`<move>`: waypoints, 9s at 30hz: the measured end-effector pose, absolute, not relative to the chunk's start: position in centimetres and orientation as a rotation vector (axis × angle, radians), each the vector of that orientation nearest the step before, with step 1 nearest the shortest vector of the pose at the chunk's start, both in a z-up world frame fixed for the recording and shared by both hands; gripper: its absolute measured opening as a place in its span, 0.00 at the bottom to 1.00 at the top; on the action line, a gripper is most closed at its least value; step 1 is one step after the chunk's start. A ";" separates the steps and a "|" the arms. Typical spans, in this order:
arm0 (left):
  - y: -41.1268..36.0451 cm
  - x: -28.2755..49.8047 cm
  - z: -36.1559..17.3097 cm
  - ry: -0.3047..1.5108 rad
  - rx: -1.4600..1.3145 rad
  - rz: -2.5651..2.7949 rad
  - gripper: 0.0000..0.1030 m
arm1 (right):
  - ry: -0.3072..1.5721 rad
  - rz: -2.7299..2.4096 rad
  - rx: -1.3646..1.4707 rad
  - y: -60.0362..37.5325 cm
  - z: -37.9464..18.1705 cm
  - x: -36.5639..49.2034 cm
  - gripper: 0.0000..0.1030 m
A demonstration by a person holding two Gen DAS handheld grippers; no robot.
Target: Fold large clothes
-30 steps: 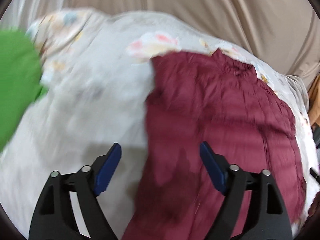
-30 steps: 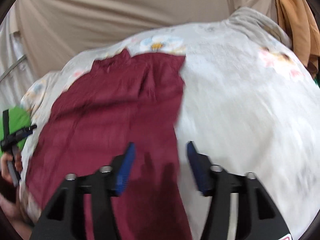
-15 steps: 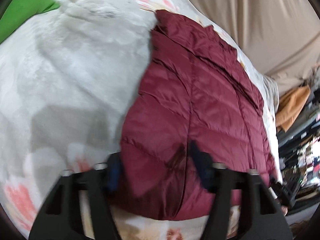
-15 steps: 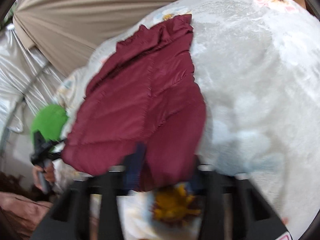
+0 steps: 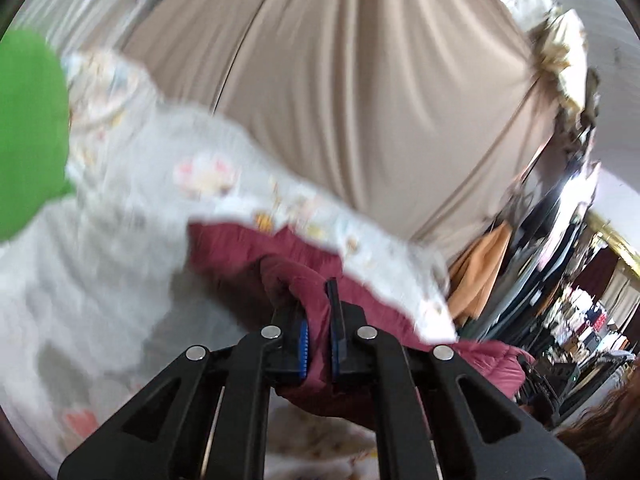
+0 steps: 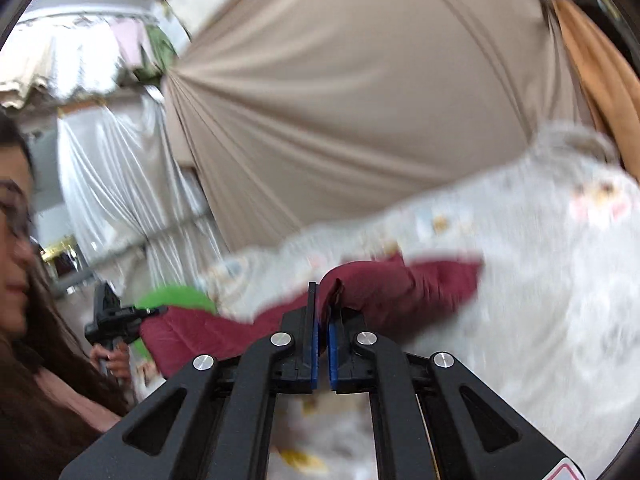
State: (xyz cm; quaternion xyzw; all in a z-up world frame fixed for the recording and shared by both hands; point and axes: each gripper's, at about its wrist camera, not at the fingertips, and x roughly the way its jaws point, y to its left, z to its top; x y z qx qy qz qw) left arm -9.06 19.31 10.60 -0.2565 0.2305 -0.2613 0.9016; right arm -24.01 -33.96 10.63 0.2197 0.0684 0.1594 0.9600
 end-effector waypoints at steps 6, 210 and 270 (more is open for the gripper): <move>16.1 -2.1 12.1 0.515 -0.437 -0.474 0.07 | 0.198 0.239 0.460 -35.7 11.5 -16.8 0.04; -15.1 7.8 5.1 0.659 -0.174 -0.798 0.07 | 1.074 0.741 0.651 -24.1 -9.3 7.7 0.02; -15.7 2.7 -5.8 0.755 0.113 -0.471 0.79 | 0.665 0.051 0.523 -37.6 1.7 -7.2 0.18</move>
